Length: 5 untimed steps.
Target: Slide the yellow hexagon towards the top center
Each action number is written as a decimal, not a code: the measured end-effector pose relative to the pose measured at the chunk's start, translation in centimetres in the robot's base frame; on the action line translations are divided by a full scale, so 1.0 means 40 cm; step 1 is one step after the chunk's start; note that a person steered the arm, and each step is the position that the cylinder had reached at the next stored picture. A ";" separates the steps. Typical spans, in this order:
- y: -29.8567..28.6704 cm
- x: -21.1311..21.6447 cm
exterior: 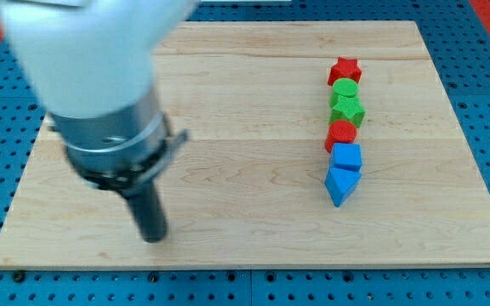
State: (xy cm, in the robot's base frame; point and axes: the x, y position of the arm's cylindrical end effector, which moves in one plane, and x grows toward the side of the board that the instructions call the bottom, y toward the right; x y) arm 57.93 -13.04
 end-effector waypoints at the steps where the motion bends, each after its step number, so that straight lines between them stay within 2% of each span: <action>1: -0.106 -0.009; 3: -0.235 -0.029; 4: -0.248 -0.154; 5: -0.195 -0.314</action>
State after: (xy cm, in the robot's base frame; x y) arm 45.38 -20.84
